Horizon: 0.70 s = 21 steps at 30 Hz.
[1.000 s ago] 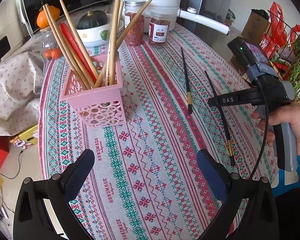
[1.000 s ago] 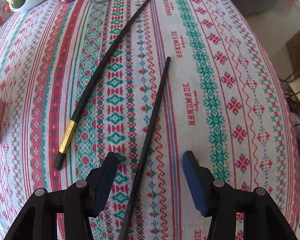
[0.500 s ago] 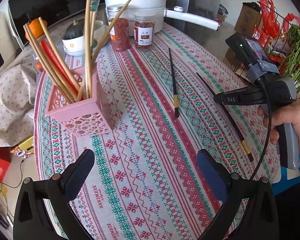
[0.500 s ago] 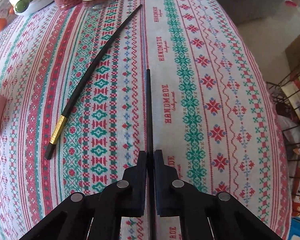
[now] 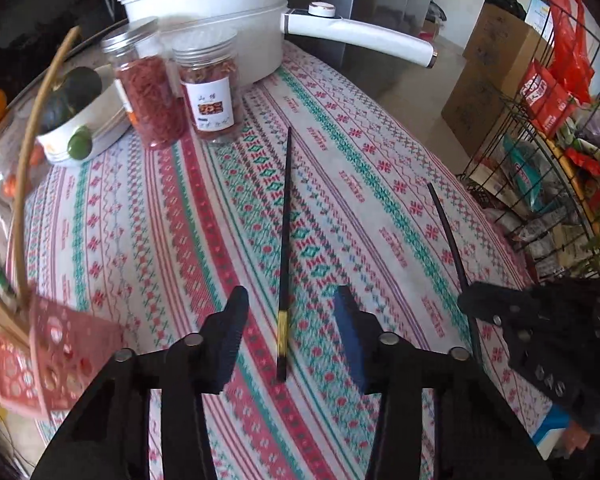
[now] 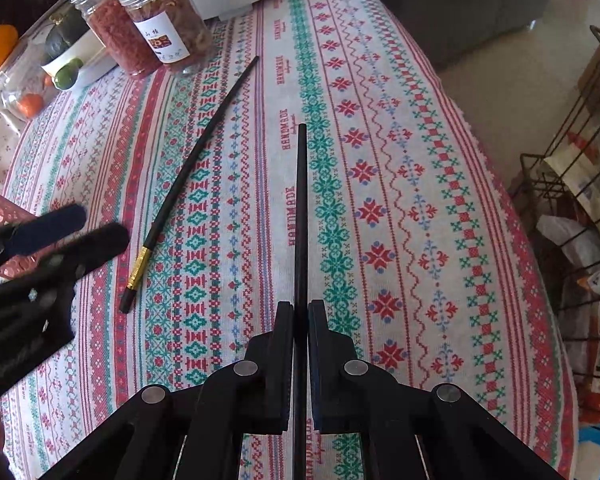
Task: Organize utensils
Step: 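Grasp the other black chopstick with the left tool while the right lifts its own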
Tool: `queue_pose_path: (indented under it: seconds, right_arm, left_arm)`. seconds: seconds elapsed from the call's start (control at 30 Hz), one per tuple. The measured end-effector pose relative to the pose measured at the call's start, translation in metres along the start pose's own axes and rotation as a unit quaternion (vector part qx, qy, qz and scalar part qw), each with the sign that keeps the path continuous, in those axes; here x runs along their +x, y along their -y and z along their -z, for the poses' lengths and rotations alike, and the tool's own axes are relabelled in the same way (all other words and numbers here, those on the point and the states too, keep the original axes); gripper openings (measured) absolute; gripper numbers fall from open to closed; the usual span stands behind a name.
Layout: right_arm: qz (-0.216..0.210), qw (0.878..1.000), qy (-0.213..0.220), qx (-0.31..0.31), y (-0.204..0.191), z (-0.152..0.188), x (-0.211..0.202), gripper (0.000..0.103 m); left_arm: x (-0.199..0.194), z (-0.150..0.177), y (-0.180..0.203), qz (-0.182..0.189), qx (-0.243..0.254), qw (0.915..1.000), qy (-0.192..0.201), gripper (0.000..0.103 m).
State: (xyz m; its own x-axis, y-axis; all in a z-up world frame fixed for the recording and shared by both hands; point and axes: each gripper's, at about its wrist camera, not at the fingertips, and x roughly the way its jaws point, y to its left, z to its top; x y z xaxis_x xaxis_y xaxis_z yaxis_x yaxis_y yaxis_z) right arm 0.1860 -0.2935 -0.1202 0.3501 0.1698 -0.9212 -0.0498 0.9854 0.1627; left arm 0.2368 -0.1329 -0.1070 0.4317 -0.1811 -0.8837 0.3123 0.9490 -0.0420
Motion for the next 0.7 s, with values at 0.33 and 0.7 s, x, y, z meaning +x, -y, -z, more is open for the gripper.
queue_pose_path:
  seconds: [0.33,0.7]
  right_arm:
    - [-0.018,1.0,-0.006,0.002,0.009,-0.011,0.007,0.004]
    - [-0.017,1.0,0.012,0.023,0.012,-0.009,-0.001,0.005]
  left_arm:
    - [0.079,-0.051,0.012,-0.02,0.014,0.9993,-0.03,0.021]
    - [0.063,-0.042,0.013,-0.016,0.022,0.9996,-0.006,0.006]
